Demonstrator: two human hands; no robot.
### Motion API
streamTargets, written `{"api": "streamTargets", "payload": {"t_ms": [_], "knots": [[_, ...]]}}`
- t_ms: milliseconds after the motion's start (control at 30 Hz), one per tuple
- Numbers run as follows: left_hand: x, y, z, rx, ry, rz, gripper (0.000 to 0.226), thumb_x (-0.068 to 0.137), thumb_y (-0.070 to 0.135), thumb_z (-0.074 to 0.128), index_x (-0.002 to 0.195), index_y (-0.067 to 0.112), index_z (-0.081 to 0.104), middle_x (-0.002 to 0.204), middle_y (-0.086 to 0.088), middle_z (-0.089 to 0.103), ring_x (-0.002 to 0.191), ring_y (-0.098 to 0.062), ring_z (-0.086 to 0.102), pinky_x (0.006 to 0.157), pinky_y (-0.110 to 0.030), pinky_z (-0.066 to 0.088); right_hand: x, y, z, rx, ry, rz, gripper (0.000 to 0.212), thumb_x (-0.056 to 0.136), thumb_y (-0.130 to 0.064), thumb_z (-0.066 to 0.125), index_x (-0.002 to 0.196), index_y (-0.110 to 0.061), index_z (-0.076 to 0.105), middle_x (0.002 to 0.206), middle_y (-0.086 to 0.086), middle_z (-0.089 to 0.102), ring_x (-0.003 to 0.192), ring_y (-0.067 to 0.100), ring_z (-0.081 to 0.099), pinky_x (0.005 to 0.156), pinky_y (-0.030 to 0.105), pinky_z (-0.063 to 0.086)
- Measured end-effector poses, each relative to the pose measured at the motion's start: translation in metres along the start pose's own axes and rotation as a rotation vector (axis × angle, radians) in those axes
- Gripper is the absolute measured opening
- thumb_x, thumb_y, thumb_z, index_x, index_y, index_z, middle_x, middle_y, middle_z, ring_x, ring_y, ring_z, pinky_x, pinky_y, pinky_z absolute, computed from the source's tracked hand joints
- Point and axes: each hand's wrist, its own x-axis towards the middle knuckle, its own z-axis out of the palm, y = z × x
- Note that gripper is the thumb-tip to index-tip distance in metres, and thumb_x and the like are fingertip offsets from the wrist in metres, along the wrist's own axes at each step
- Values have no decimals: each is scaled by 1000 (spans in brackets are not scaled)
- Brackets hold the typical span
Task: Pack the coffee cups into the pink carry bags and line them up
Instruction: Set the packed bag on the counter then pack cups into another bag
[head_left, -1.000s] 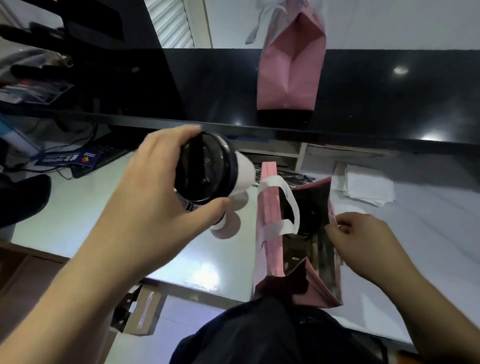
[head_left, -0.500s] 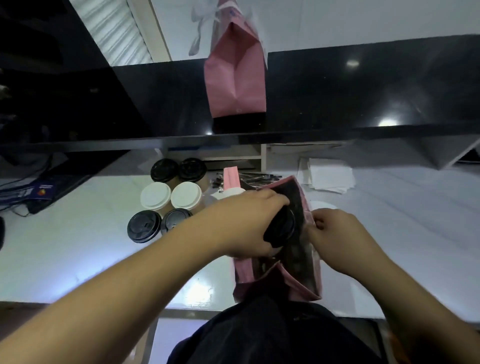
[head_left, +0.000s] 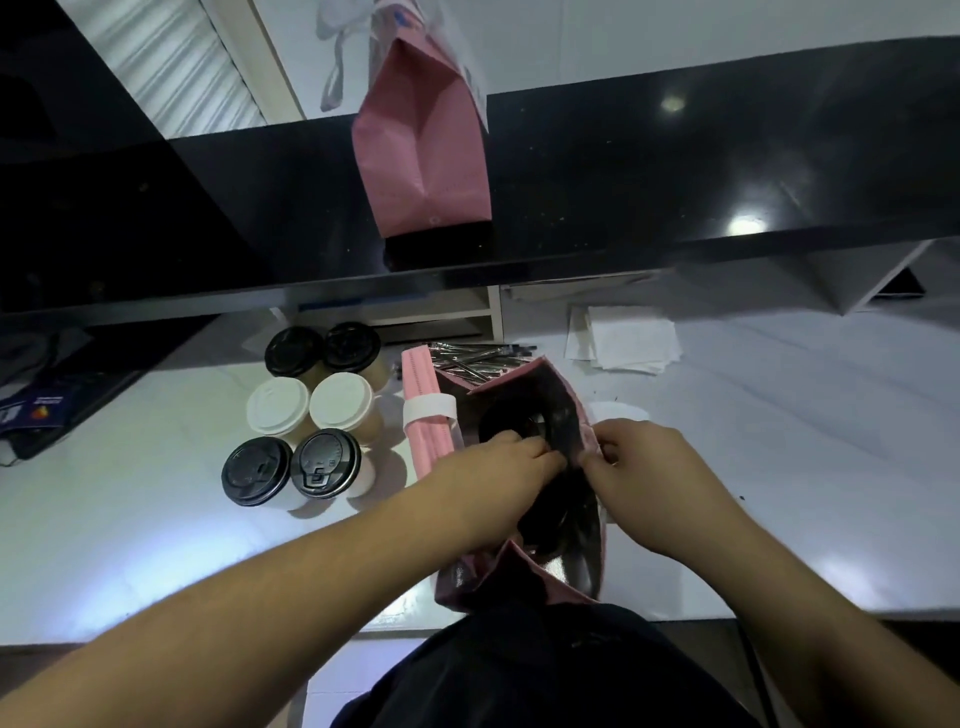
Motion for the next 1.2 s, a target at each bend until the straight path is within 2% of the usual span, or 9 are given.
{"api": "streamTargets", "payload": {"t_ms": [167, 333, 467, 567, 667, 833, 967, 1100, 1200], "knots": [[3, -4, 18, 27, -58, 15, 83, 85, 22, 82, 154, 21, 37, 146, -4, 45, 124, -28, 46, 95, -45, 55, -3, 0, 0, 32, -3, 15, 29, 97, -27, 52, 76, -10, 62, 60, 7, 61, 59, 26, 57, 52, 40, 44], [3, -10, 31, -51, -62, 33, 86, 79, 31, 87, 152, 26, 44, 148, -3, 45, 129, -29, 47, 104, -46, 51, -9, -1, 0, 56, 19, 26, 31, 97, -27, 53, 73, -10, 60, 61, 6, 62, 59, 26, 62, 54, 42, 49], [10, -15, 40, -19, -98, 50, 84, 73, 32, 90, 146, 25, 49, 139, -2, 49, 120, -29, 51, 98, -46, 53, -7, -3, -1, 48, 33, 21, 29, 95, -24, 53, 74, -6, 60, 64, 7, 65, 62, 25, 67, 60, 44, 55], [15, -13, 46, 27, -119, 79, 84, 69, 34, 92, 140, 24, 50, 130, -1, 50, 111, -27, 53, 88, -46, 55, -6, -5, 2, -5, 39, 23, 27, 91, -24, 54, 71, -6, 59, 60, 6, 64, 58, 22, 63, 54, 37, 50], [19, -14, 46, 9, -93, 90, 72, 79, 26, 84, 143, 24, 51, 129, -2, 50, 109, -29, 54, 84, -46, 56, -3, -8, 5, -17, 39, 29, 27, 90, -25, 56, 70, -6, 59, 59, 6, 61, 55, 23, 59, 49, 32, 41], [14, -12, 31, 32, -108, 110, 58, 89, 15, 74, 142, 20, 52, 134, -5, 51, 117, -32, 55, 92, -50, 55, 2, -8, 6, -5, 51, 72, 33, 97, -25, 50, 76, -2, 60, 68, 10, 65, 62, 28, 61, 59, 44, 51], [10, -12, -10, 8, -155, 129, 61, 92, 27, 74, 148, 22, 51, 145, -3, 52, 123, -29, 59, 99, -43, 52, 5, -5, 2, -2, 104, 77, 36, 100, -26, 49, 72, -3, 55, 67, 9, 61, 65, 30, 58, 58, 42, 45], [-5, -31, -72, -251, 341, 151, 24, 98, 42, 58, 116, 30, 67, 112, 11, 64, 102, -3, 58, 85, -23, 51, 10, -1, -4, -25, 109, 103, 40, 103, -30, 47, 71, -8, 58, 64, 6, 62, 62, 26, 60, 58, 42, 50], [-17, -72, -93, -461, 720, -107, 13, 97, 46, 50, 99, 38, 60, 91, 19, 61, 86, 3, 57, 68, -16, 43, 11, 9, -8, -29, 133, 133, 44, 103, -33, 46, 66, -11, 57, 58, 5, 61, 55, 23, 59, 49, 35, 42]]}}
